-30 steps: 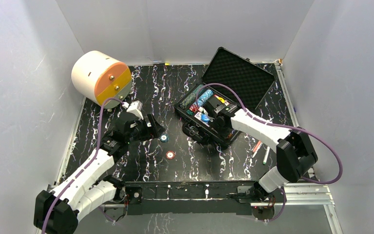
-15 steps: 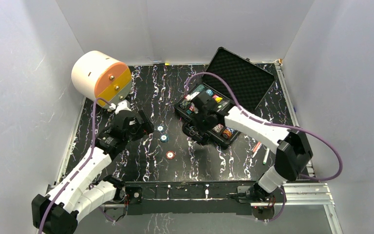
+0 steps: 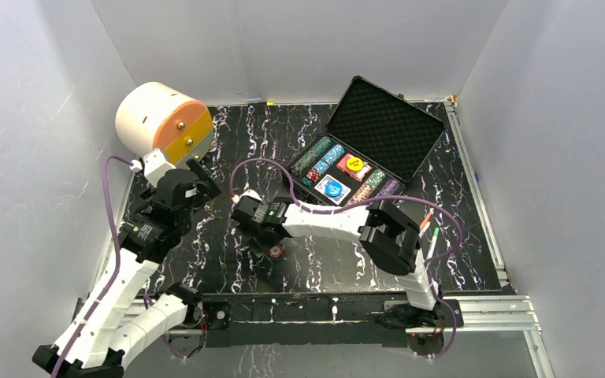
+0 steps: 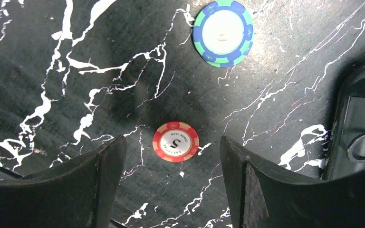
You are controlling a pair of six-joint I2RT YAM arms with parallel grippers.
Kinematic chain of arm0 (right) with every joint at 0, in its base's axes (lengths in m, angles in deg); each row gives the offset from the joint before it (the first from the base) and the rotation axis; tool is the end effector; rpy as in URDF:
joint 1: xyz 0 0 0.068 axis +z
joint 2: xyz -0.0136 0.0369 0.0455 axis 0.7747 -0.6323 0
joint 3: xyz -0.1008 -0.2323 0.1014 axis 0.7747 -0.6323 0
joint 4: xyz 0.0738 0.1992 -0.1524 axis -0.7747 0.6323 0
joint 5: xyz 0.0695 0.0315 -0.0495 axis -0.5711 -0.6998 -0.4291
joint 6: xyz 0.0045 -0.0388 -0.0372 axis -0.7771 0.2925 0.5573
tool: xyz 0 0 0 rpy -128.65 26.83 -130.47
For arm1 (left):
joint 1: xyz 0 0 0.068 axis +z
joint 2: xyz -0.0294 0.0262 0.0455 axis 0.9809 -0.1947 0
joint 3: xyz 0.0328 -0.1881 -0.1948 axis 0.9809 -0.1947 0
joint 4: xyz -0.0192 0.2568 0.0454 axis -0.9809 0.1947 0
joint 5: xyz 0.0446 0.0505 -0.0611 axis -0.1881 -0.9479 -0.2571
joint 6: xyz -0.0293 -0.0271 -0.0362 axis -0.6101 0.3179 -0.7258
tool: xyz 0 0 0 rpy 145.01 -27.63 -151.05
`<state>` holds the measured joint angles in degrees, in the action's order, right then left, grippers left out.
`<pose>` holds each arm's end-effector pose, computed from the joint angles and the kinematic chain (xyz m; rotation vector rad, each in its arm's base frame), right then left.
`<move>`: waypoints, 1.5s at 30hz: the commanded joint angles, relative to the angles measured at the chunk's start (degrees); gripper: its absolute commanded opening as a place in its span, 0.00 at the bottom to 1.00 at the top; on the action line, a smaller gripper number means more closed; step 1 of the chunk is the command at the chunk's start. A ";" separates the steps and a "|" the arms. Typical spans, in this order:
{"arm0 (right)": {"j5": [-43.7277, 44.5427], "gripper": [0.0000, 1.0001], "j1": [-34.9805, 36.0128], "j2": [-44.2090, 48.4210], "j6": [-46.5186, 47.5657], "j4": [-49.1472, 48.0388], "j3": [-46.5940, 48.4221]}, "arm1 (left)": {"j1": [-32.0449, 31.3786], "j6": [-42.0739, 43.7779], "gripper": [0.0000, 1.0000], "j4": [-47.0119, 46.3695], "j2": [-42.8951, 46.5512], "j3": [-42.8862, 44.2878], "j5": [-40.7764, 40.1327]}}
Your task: Pack up texas hold em set
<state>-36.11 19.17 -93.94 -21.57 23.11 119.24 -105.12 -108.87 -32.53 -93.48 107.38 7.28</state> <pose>0.1583 0.4051 0.2018 -0.9489 2.4294 0.2176 0.1496 -0.0518 0.3572 -0.6585 1.8718 -0.1843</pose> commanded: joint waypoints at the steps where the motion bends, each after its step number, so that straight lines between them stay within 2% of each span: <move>1: 2.24 0.78 -0.52 -0.90 -4.39 1.21 3.48 | 0.22 1.17 0.98 2.47 0.55 1.03 -2.57; 8: -1.26 0.57 -0.52 -5.04 -3.79 3.21 5.07 | 0.23 0.59 0.98 1.57 0.73 -0.67 -1.18; 16: -1.80 0.59 -0.56 -6.42 -3.44 5.41 5.12 | 0.17 0.43 0.99 1.40 0.56 -1.43 -0.38; 23: -4.01 0.61 -0.53 -7.30 -3.01 11.00 5.42 | 0.23 0.48 0.98 1.37 0.61 -1.63 -0.07; 33: -4.73 0.58 -0.85 -8.46 -0.31 4.72 2.25 | 0.25 0.45 0.98 0.98 0.30 -2.12 0.54; 40: 0.38 0.54 -1.13 -9.43 -2.52 4.91 1.21 | 0.16 0.04 0.98 1.00 0.53 -2.92 1.40; 45: 2.17 0.56 -1.14 -9.37 -3.49 4.53 0.50 | 0.16 -0.79 0.98 1.06 0.65 -3.59 1.96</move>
<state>-39.56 18.32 -100.12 -23.99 27.56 122.72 -105.12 -108.92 -31.35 -93.30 104.19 9.27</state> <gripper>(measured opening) 0.557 0.983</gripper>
